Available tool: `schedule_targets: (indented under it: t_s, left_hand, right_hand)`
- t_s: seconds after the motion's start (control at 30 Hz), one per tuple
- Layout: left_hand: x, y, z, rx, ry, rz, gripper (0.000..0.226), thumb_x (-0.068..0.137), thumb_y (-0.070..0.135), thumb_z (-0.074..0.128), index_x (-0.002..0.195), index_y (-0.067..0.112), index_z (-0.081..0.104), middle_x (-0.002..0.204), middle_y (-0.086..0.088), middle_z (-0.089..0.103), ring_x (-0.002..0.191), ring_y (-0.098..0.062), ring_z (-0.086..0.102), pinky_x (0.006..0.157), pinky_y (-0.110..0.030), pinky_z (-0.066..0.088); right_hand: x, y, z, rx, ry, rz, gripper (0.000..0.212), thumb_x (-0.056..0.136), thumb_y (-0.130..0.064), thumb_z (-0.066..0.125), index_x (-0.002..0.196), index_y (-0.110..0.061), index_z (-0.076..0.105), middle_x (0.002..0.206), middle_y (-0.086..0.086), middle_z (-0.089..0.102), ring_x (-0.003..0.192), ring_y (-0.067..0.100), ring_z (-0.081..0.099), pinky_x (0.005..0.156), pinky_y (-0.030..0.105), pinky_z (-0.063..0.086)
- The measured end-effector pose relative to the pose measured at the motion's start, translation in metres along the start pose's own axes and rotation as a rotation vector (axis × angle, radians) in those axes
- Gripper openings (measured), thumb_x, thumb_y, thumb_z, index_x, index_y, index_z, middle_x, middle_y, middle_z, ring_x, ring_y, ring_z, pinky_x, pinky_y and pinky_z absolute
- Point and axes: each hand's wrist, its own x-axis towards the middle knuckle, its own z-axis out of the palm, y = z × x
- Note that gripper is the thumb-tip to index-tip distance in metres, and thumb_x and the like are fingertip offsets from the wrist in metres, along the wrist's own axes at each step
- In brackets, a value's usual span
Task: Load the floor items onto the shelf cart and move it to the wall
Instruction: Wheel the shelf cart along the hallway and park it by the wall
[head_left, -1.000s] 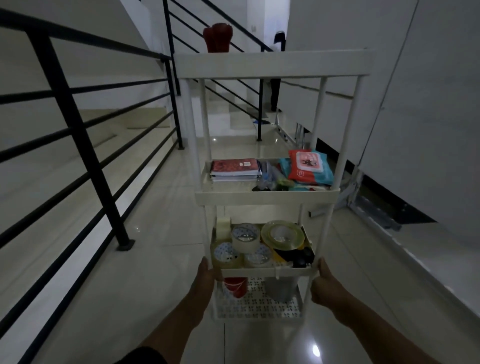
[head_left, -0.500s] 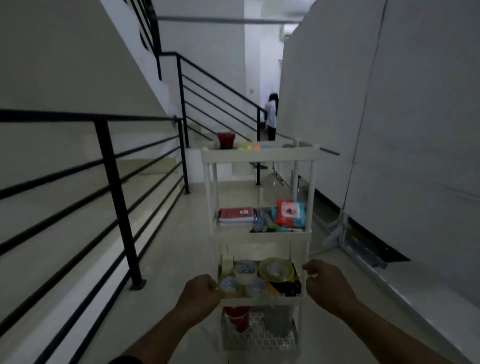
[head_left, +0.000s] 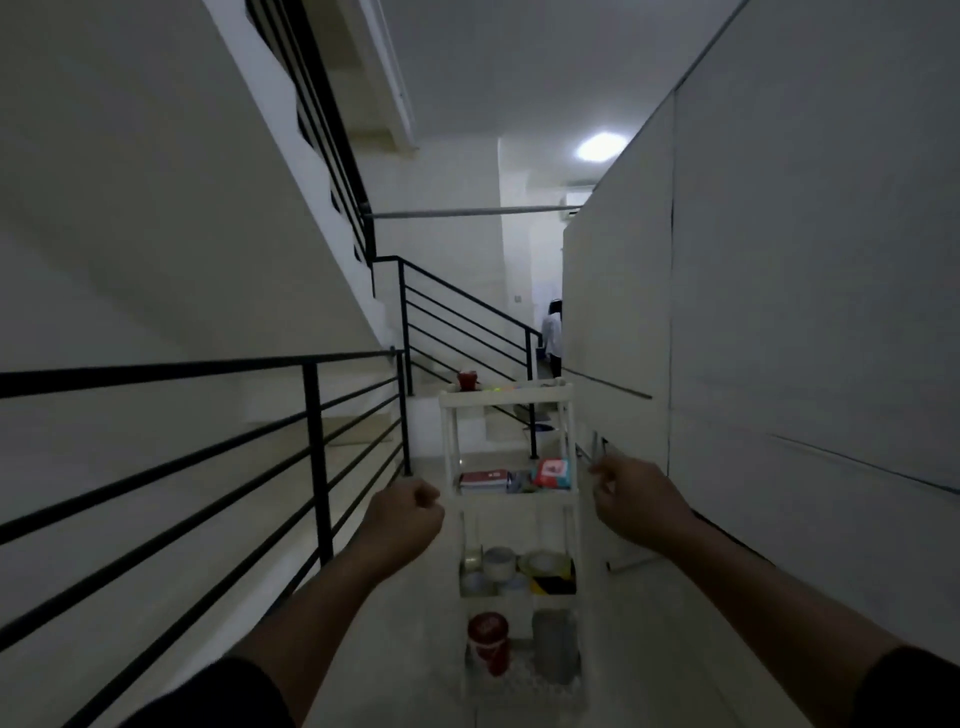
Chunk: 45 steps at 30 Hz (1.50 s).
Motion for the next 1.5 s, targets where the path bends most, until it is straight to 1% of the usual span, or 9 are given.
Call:
schedule_targets:
  t_s: [0.27,0.43,0.57,0.67,0.8,1.03,1.13,1.33,1.5]
  left_hand:
    - [-0.001,0.016,-0.014,0.026,-0.026,0.006,0.025,0.082,0.018,0.059,0.105,0.018,0.067,0.099,0.0,0.066,0.089,-0.014,0.064,0.072,-0.026,0.053]
    - [0.057,0.029,-0.017,0.071,-0.104,-0.022,0.023,0.083,0.019,0.058,0.105,0.018,0.066,0.098,0.0,0.066,0.086,-0.015,0.064,0.069,-0.026,0.051]
    - [0.111,0.063,-0.05,0.061,-0.178,-0.1,0.023,0.083,0.018,0.058,0.104,0.017,0.067,0.099,-0.002,0.066,0.088,-0.015,0.063,0.073,-0.027,0.054]
    - [0.152,0.091,-0.079,0.044,-0.217,-0.156,0.023,0.081,0.017,0.057,0.102,0.017,0.068,0.1,-0.001,0.065,0.092,-0.015,0.063,0.081,-0.031,0.057]
    - [0.212,0.136,-0.118,0.062,-0.282,-0.182,0.021,0.08,0.016,0.056,0.097,0.014,0.069,0.099,-0.002,0.066,0.093,-0.018,0.064,0.082,-0.031,0.056]
    - [0.277,0.199,-0.167,-0.024,-0.381,-0.272,0.014,0.079,0.015,0.056,0.09,0.019,0.066,0.089,0.0,0.063,0.09,-0.021,0.064,0.075,-0.028,0.051]
    - [0.299,0.196,-0.153,-0.028,-0.413,-0.306,0.012,0.08,0.015,0.058,0.088,0.02,0.065,0.088,0.0,0.063,0.089,-0.021,0.064,0.073,-0.025,0.048]
    - [0.357,0.148,-0.076,0.003,-0.473,-0.38,0.018,0.081,0.014,0.059,0.096,0.014,0.069,0.095,-0.004,0.065,0.094,-0.023,0.064,0.081,-0.029,0.051]
    - [0.424,0.099,-0.006,0.039,-0.501,-0.522,0.021,0.083,0.014,0.057,0.101,0.012,0.068,0.106,-0.009,0.068,0.099,-0.025,0.064,0.083,-0.03,0.05]
  right_hand:
    - [0.002,-0.013,0.008,0.027,-0.002,-0.018,0.029,0.089,-0.024,0.056,0.118,-0.019,0.059,0.095,0.002,0.063,0.071,0.008,0.056,0.055,0.024,0.044]
    - [0.069,-0.027,0.016,0.058,-0.027,0.012,0.025,0.089,-0.028,0.055,0.112,-0.02,0.06,0.095,0.005,0.063,0.074,0.014,0.06,0.067,0.039,0.058]
    - [0.133,-0.06,-0.011,0.131,-0.091,0.138,0.015,0.09,-0.023,0.053,0.103,-0.019,0.06,0.084,0.001,0.058,0.071,0.012,0.058,0.062,0.032,0.054]
    - [0.18,-0.085,-0.043,0.129,-0.14,0.176,0.005,0.09,-0.022,0.054,0.094,-0.025,0.055,0.086,0.001,0.062,0.071,0.011,0.059,0.062,0.032,0.055]
    - [0.242,-0.121,-0.093,0.127,-0.207,0.248,0.015,0.091,-0.02,0.053,0.106,-0.017,0.057,0.089,0.001,0.061,0.068,0.004,0.056,0.05,0.02,0.039]
    - [0.301,-0.158,-0.136,0.143,-0.304,0.401,0.026,0.089,-0.023,0.055,0.113,-0.014,0.059,0.1,0.009,0.067,0.079,0.016,0.066,0.058,0.031,0.055]
    - [0.314,-0.149,-0.13,0.13,-0.357,0.427,0.027,0.087,-0.028,0.058,0.112,-0.017,0.059,0.102,0.008,0.067,0.084,0.017,0.066,0.071,0.04,0.059]
    - [0.365,-0.078,-0.064,0.107,-0.399,0.467,0.025,0.091,-0.026,0.057,0.112,-0.013,0.057,0.102,0.005,0.066,0.073,0.009,0.059,0.05,0.02,0.04]
    - [0.432,-0.013,0.007,0.031,-0.419,0.44,0.022,0.089,-0.021,0.057,0.108,-0.011,0.061,0.098,0.01,0.068,0.082,0.021,0.065,0.065,0.032,0.053]
